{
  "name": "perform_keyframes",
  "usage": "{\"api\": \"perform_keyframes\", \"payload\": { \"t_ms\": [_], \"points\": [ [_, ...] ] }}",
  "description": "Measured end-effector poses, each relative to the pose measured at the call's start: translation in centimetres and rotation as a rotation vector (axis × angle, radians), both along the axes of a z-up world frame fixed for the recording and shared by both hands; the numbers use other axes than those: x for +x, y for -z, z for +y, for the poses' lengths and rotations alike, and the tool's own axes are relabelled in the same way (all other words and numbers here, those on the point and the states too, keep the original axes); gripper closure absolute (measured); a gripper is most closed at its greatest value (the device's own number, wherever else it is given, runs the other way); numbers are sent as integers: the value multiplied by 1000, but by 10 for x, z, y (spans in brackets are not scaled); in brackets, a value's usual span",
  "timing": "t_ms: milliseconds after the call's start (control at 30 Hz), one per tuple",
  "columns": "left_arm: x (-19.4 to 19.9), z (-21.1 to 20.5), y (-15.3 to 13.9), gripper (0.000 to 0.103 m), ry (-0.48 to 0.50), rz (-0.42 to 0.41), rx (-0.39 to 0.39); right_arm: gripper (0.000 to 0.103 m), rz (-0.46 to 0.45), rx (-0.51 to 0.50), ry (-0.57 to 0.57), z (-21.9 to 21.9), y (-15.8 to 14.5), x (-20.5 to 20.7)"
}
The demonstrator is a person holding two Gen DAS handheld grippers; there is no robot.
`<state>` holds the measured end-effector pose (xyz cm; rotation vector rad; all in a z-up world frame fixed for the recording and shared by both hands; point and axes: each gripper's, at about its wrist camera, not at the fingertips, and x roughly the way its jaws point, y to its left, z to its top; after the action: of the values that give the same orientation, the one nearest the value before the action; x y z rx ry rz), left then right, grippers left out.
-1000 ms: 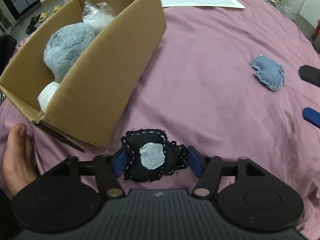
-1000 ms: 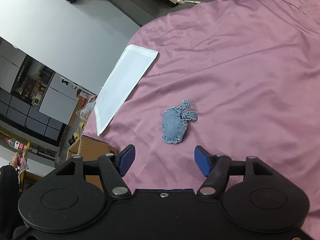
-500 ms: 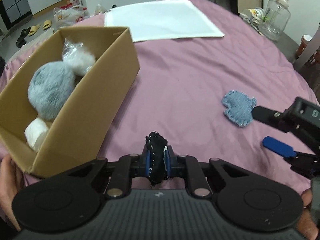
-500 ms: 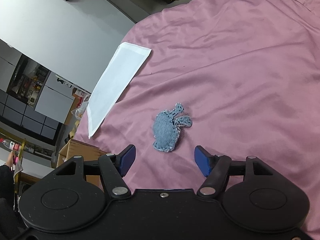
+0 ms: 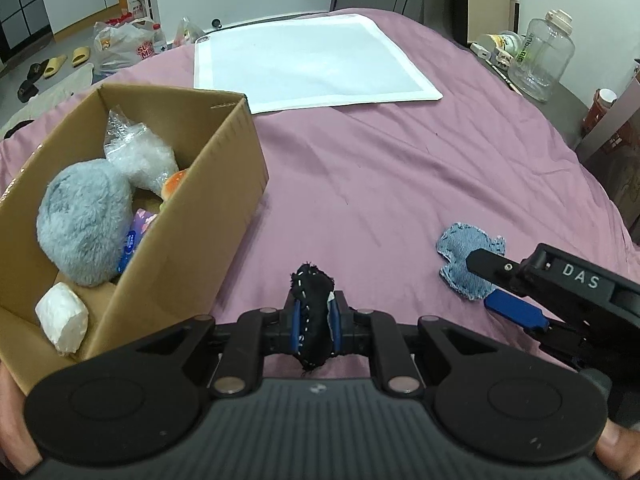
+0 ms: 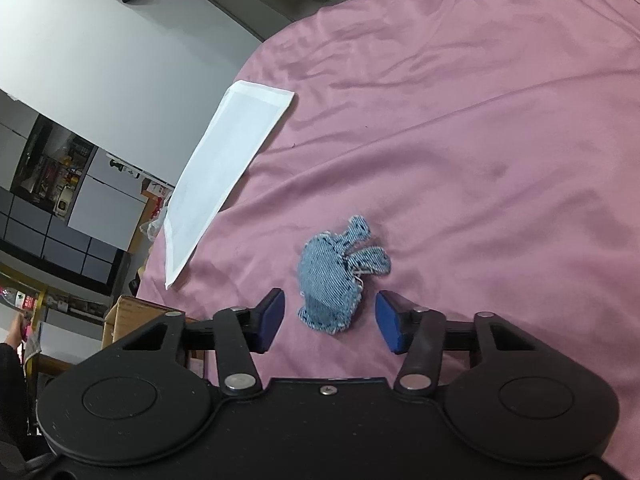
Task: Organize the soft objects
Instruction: 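Close the right tool on the blue denim fish plush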
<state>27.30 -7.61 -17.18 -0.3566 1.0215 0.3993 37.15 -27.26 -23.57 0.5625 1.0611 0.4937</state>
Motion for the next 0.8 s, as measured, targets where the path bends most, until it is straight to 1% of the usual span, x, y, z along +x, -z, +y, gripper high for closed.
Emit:
{"api": "perform_keyframes", "payload": {
  "t_ms": [67, 100, 133, 233, 400, 533, 633, 700, 800],
  "points": [
    [0, 3, -2, 89, 2, -3, -5, 56, -10, -20, -5, 5, 1, 2],
    [-1, 4, -4, 89, 6, -6, -5, 62, -12, -31, -7, 7, 1, 2],
    [-2, 6, -5, 89, 13, -10, -3, 75, -14, -45, -11, 8, 1, 2],
    [-4, 8, -9, 89, 48, -19, 4, 85, -17, -61, -13, 8, 0, -2],
    [-10, 10, -17, 89, 102, -42, 16, 87, -30, -100, 7, 0, -10, -22],
    [-14, 8, -21, 89, 141, -49, 11, 87, -24, -125, 57, -11, -17, -41],
    [-19, 10, -25, 89, 160, -53, -7, 87, -30, -142, 81, -13, -24, -50],
    [-23, 9, -31, 89, 173, -68, -16, 87, -35, -131, 92, -16, -29, -57],
    [-29, 8, -40, 89, 197, -88, -27, 87, -52, -140, 108, -20, -38, -66]
  ]
}}
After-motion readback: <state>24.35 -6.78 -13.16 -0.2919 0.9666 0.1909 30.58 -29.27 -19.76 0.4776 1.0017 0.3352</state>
